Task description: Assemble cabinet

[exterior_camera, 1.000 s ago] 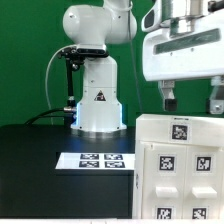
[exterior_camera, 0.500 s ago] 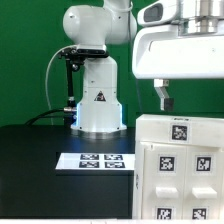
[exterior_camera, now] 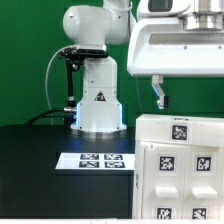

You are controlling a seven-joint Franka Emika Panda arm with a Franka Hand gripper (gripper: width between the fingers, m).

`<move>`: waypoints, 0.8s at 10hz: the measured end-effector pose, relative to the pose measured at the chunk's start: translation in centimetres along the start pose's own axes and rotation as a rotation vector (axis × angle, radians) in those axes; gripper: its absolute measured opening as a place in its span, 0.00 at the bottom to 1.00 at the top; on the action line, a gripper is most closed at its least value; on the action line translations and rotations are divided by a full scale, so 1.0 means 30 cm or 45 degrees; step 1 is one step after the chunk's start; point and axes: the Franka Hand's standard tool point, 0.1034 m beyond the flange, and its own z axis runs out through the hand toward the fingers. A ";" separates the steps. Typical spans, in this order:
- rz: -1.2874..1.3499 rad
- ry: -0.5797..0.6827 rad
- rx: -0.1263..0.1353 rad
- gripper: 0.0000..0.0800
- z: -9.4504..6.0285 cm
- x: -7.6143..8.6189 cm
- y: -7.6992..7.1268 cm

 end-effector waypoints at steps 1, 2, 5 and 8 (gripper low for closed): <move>-0.259 -0.028 0.003 1.00 0.005 0.005 0.024; -0.452 -0.047 -0.001 1.00 0.006 0.007 0.027; -0.687 -0.048 -0.020 1.00 0.007 0.010 0.035; -1.249 -0.152 -0.052 1.00 0.025 -0.002 0.053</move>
Offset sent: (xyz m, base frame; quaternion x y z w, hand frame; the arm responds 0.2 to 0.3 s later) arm 0.0000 0.0000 0.0000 0.0000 0.0000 -0.1938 0.9810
